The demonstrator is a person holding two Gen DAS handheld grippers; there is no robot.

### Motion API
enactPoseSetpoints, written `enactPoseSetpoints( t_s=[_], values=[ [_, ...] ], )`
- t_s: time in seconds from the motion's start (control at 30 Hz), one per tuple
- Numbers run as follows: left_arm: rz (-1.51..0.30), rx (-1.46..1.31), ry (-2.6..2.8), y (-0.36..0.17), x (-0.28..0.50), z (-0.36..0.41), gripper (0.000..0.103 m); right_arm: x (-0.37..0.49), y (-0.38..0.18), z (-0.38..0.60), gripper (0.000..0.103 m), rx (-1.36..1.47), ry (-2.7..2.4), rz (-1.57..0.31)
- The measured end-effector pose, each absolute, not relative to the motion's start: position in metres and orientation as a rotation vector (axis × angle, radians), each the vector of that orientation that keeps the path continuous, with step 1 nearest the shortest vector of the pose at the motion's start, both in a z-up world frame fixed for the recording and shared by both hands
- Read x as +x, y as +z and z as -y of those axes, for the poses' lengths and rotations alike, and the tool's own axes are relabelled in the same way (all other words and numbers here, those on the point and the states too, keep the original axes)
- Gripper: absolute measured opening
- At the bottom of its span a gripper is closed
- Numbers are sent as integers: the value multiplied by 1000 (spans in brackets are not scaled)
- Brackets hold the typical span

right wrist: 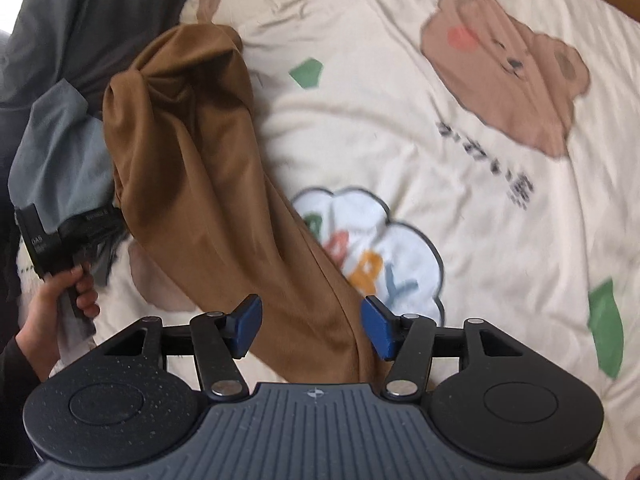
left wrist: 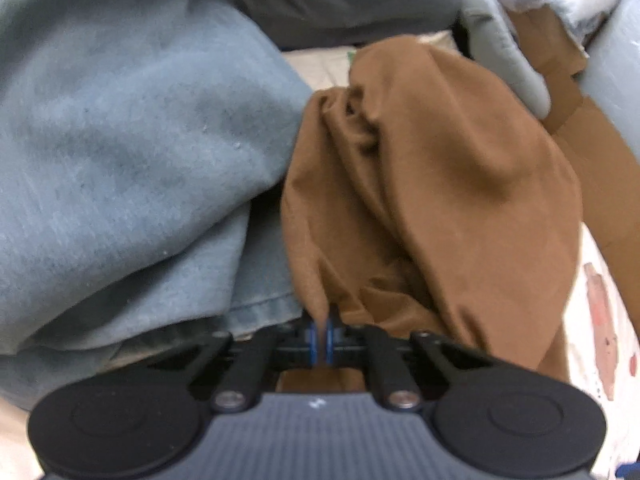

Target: Fold clothes

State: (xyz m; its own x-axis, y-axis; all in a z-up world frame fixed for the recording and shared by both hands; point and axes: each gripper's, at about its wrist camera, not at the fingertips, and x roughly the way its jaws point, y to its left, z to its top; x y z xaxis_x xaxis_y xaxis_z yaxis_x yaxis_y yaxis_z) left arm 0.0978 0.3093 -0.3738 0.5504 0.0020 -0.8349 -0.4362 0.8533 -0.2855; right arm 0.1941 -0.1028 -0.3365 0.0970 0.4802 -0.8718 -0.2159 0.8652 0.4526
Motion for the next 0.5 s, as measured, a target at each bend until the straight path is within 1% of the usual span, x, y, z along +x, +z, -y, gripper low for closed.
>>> enactPoseSetpoints(
  t_s=[0.27, 0.5],
  values=[
    [-934, -430, 252, -331, 80, -307, 4, 226, -332, 58, 62, 179, 609, -1320],
    [-984, -325, 260, -297, 37, -315, 3, 245, -325, 30, 62, 146, 672, -1273]
  ],
)
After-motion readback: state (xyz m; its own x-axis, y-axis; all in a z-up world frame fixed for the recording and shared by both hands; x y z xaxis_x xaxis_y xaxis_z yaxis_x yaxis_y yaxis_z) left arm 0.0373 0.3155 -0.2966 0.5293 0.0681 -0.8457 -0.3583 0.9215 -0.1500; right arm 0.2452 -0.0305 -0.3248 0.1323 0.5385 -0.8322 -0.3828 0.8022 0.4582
